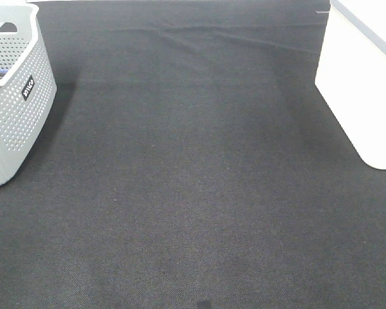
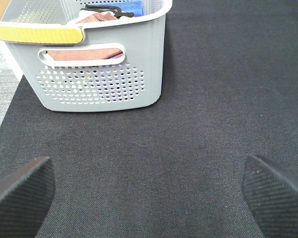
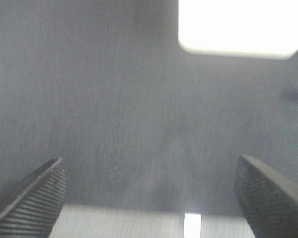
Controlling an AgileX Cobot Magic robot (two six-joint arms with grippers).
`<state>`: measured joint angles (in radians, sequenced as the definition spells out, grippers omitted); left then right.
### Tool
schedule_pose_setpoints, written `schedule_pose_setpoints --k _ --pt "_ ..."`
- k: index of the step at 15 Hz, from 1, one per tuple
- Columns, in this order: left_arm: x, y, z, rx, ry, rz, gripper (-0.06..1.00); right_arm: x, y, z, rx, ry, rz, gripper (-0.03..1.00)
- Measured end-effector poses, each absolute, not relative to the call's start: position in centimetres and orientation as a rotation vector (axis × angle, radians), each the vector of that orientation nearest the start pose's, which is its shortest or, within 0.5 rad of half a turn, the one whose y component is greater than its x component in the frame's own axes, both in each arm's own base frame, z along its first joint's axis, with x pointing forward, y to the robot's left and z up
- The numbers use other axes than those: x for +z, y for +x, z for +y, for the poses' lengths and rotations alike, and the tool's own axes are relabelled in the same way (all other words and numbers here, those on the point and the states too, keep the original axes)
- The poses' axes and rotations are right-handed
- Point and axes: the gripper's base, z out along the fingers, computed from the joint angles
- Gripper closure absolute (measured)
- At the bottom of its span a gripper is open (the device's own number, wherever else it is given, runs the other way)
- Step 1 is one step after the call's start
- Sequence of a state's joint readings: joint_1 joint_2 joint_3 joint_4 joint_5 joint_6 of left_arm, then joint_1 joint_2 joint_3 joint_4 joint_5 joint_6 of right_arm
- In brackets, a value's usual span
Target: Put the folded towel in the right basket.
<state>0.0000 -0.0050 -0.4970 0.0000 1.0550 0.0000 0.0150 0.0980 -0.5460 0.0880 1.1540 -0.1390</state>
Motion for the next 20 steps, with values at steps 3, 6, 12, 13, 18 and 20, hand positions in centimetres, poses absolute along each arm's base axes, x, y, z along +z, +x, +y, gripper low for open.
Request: schedule_pose_setpoints --k 3,6,12,13,18,20 --pt "27.69 -0.51 0.00 0.000 0.000 2.037 -0.03 27.98 -0.96 0.68 0.018 -0.178 2.055 0.10" --pt "27.69 -0.51 0.00 0.000 0.000 2.037 -0.03 27.89 -0.76 0.61 0.007 -0.176 2.032 0.10" --pt "27.69 -0.51 0.00 0.000 0.000 2.037 -0.03 27.89 -0.76 0.61 0.007 -0.176 2.032 0.10" --pt "27.69 -0.51 0.00 0.000 0.000 2.037 -0.03 27.89 -0.76 0.61 0.007 -0.176 2.032 0.10" --pt "27.69 -0.51 0.00 0.000 0.000 2.037 -0.03 27.89 -0.76 0.61 0.007 -0.176 2.032 0.10" --pt "27.69 -0.51 0.00 0.000 0.000 2.037 -0.03 27.89 -0.76 0.61 0.007 -0.176 2.032 0.10"
